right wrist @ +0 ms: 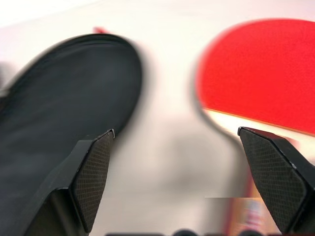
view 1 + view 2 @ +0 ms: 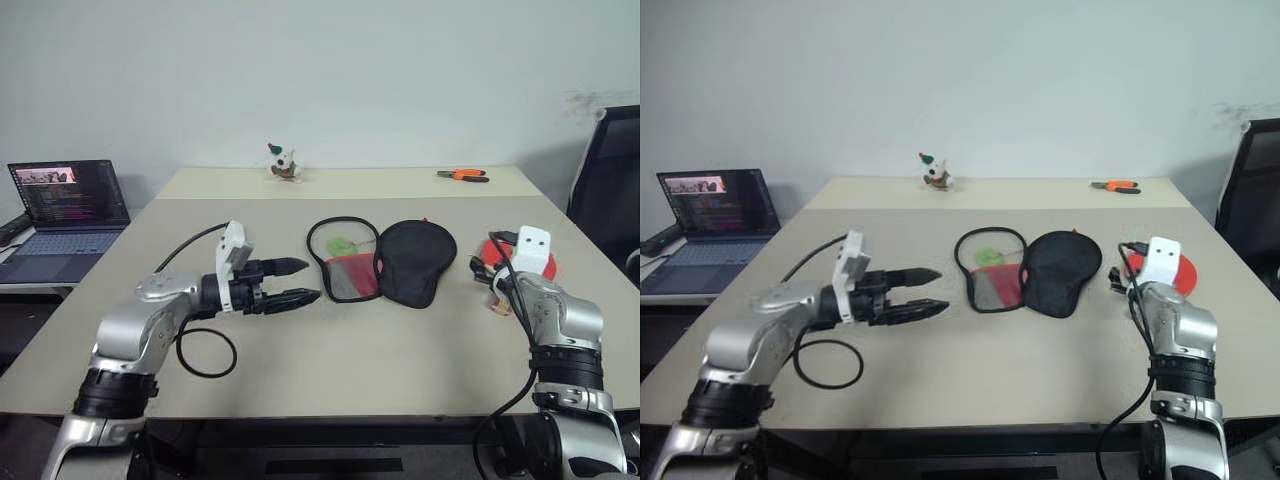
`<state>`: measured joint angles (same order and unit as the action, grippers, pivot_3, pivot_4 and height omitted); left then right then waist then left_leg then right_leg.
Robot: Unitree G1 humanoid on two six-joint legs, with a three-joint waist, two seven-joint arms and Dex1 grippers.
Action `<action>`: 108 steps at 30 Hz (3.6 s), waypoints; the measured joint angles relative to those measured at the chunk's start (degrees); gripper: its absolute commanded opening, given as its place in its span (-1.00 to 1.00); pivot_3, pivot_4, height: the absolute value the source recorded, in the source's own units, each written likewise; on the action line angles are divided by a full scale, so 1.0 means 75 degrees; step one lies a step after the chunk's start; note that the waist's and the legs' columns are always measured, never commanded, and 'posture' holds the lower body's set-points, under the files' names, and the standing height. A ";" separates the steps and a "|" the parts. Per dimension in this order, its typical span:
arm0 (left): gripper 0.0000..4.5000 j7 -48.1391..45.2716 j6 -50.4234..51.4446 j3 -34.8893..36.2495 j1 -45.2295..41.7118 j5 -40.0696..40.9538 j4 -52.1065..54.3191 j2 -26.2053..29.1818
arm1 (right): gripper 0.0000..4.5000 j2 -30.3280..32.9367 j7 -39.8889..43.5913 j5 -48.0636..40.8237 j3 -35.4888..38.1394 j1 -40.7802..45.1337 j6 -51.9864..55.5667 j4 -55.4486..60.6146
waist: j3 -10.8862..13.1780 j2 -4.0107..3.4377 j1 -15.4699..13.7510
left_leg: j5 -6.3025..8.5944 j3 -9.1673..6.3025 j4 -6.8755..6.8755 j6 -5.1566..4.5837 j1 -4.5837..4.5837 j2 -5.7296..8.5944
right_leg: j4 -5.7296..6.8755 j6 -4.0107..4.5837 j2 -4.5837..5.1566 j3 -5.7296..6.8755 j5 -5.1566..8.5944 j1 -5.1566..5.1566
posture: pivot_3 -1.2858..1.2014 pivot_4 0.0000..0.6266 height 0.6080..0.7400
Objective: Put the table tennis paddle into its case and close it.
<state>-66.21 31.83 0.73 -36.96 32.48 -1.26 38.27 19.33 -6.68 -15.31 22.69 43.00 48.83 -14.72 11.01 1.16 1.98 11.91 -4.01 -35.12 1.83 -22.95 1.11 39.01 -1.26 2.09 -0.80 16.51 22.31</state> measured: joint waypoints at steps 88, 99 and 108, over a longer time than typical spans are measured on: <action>0.76 0.1093 -0.0761 0.0402 0.0247 -0.0900 -0.0448 -0.0302 | -0.51 -0.2414 -0.1147 0.0684 -0.1166 0.1444 -0.1808 -0.2672 | 0.0002 -0.0003 0.0158 | -0.0016 0.0050 0.0015 -0.0023 -0.0015 -0.0027 | 0.0000 -0.0007 -0.0016 -0.0031 -0.0029 0.0054 | 0.03 -0.52 1.00; 0.76 0.1101 -0.0968 0.0417 0.0219 -0.0954 -0.0527 -0.0283 | -0.51 -0.2517 -0.1132 0.0691 -0.1291 0.1240 -0.1513 -0.2233 | 0.0002 -0.0003 0.0170 | -0.0016 0.0050 0.0015 -0.0023 -0.0014 -0.0029 | 0.0002 -0.0007 -0.0017 -0.0033 -0.0029 0.0055 | 0.03 -0.52 1.00; 0.76 0.1105 -0.1009 0.0417 0.0218 -0.0972 -0.0569 -0.0283 | 0.42 -0.2648 -0.1040 0.0753 -0.1437 0.1057 -0.1450 -0.2061 | 0.0002 -0.0003 0.0170 | -0.0016 0.0049 0.0015 -0.0023 -0.0014 -0.0030 | 0.0002 -0.0007 -0.0017 -0.0031 -0.0029 0.0055 | 0.03 -0.52 1.00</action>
<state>-57.92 24.26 3.86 -35.32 25.20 -5.53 36.14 -0.53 -14.48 -9.66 11.91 50.93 37.96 -30.17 11.02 1.14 3.26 11.79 -3.64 -35.01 1.65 -23.06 0.88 39.03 -1.31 1.97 -1.03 16.29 22.72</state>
